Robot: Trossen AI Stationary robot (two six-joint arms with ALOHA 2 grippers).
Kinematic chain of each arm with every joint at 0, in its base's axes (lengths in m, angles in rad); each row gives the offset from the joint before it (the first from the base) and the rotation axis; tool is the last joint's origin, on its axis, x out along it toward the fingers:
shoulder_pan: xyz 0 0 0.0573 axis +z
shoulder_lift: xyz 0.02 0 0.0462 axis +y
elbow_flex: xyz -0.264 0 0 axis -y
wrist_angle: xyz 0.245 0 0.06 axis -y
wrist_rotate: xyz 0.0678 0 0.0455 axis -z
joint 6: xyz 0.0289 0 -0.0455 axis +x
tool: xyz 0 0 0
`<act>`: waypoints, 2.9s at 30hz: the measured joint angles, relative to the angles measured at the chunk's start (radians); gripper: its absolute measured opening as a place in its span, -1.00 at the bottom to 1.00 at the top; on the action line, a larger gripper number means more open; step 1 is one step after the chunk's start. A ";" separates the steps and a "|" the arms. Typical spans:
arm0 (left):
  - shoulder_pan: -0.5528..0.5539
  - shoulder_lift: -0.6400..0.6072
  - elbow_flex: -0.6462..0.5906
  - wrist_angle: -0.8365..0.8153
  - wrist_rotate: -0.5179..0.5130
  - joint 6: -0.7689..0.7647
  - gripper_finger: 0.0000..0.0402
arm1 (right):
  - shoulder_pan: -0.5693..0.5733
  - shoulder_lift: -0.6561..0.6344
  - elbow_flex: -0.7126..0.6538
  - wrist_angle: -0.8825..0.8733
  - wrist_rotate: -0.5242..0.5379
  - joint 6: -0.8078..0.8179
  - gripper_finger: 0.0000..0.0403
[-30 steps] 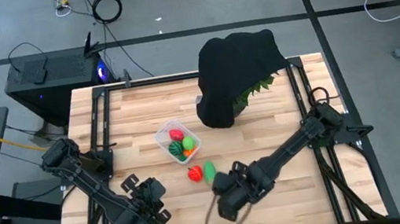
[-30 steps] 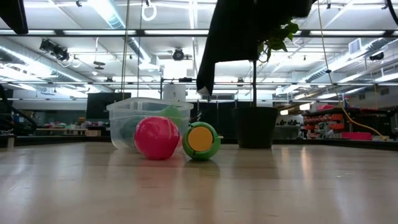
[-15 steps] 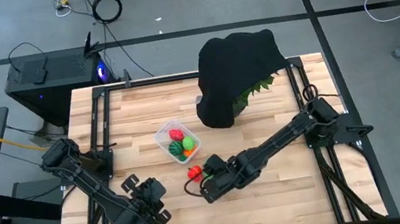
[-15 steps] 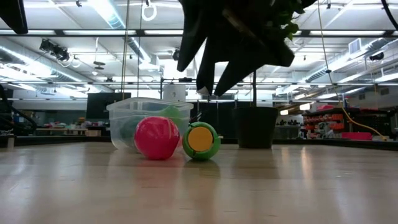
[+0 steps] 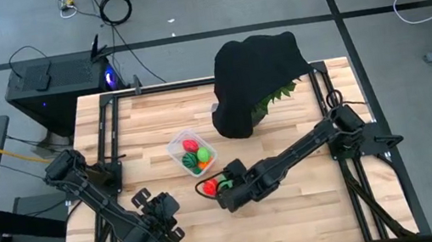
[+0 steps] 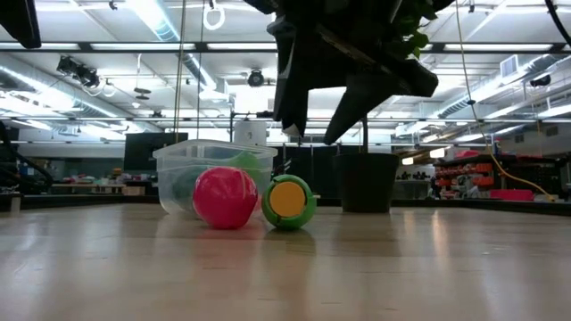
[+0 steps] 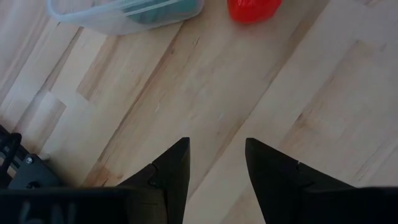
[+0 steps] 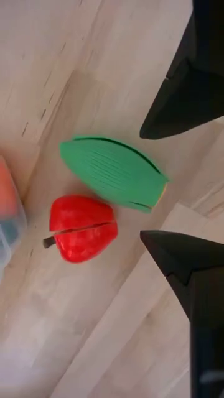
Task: Pick and placing Produce into tupperware
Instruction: Put the green corn into the transparent bin
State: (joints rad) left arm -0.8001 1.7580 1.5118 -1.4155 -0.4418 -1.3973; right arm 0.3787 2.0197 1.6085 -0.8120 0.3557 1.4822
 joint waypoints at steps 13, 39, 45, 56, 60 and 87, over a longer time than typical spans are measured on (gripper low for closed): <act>0.000 0.000 0.000 0.006 -0.019 0.060 -0.19 | -0.072 0.000 -0.035 -0.006 -0.068 -0.053 0.38; 0.000 0.000 0.000 0.018 -0.037 0.138 -0.19 | -0.085 0.000 -0.069 0.246 0.001 -0.073 0.58; 0.000 0.000 0.000 0.017 -0.037 0.141 -0.19 | -0.120 0.000 -0.069 0.154 -0.069 -0.010 0.66; 0.000 0.000 0.000 0.017 -0.037 0.160 -0.19 | -0.145 0.000 -0.069 0.085 -0.095 0.047 0.94; 0.000 0.000 0.000 0.017 -0.037 0.158 -0.19 | -0.133 0.014 -0.069 0.069 -0.110 0.117 0.91; 0.000 0.000 0.000 0.019 -0.037 0.153 -0.19 | -0.117 0.032 -0.069 0.099 -0.140 0.218 0.83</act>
State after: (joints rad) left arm -0.8001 1.7576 1.5118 -1.3964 -0.4786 -1.2438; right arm 0.2613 2.0518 1.5391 -0.7125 0.2156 1.7002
